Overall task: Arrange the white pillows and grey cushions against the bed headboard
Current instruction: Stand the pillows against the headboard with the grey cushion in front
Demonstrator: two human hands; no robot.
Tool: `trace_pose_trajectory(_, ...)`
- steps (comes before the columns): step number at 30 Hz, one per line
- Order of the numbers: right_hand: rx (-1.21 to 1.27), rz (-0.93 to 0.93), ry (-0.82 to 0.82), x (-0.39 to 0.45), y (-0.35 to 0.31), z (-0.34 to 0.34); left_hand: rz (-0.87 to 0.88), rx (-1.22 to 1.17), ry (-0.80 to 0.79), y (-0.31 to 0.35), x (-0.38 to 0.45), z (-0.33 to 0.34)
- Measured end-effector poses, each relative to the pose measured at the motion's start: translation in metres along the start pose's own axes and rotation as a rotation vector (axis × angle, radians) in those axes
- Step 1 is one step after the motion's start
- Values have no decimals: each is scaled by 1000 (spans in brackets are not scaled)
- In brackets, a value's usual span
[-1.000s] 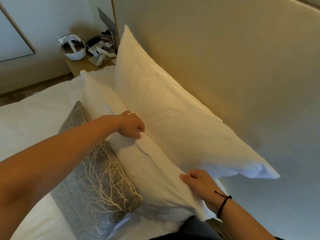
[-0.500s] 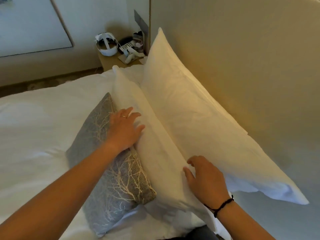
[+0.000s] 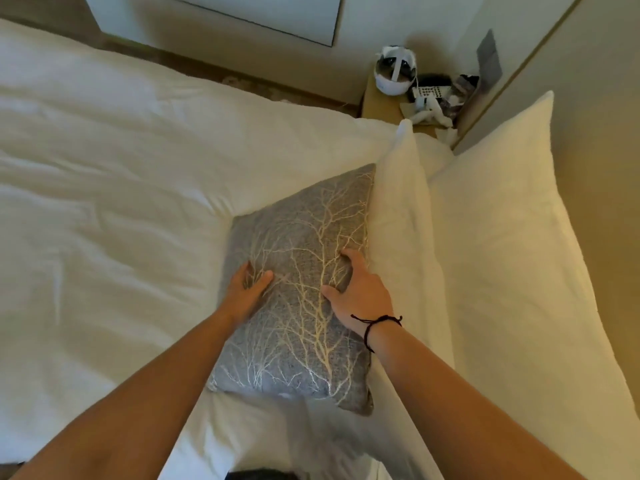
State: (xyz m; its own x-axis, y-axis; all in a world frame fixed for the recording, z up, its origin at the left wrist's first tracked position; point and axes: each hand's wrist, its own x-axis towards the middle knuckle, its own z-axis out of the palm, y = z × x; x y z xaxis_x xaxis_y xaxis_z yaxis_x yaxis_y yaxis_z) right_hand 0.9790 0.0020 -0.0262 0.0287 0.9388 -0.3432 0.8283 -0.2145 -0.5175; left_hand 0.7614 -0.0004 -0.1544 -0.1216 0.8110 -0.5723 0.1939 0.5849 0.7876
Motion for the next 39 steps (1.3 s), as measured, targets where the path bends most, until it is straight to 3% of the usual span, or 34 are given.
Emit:
trace_pose_trajectory(7,189,-98,115,7,22,-8,-171,-95,-158,2,33,19)
trace_pose_trajectory(14,323,-135,333,-13,56,-83,-61,-85,-434,74,49,109)
trace_pose_trajectory(17,274,-104,337,-1,64,-98,-64,-103,-379,94,56,126)
trace_pose_trajectory(21,113,-8,188,17,52,-62,-88,-36,-255,77,56,117)
trace_pose_trajectory(25,52,30,174,21,50,-53,-63,-41,-163,72,44,114)
trace_pose_trajectory(32,49,-53,92,-8,47,-76,288,86,-97,97,-4,119)
trace_pose_trajectory(36,-12,-59,203,-56,68,-87,400,203,-138,115,-44,127)
trace_pose_trajectory(39,-144,50,320,-102,107,-91,471,350,-136,117,-73,129)
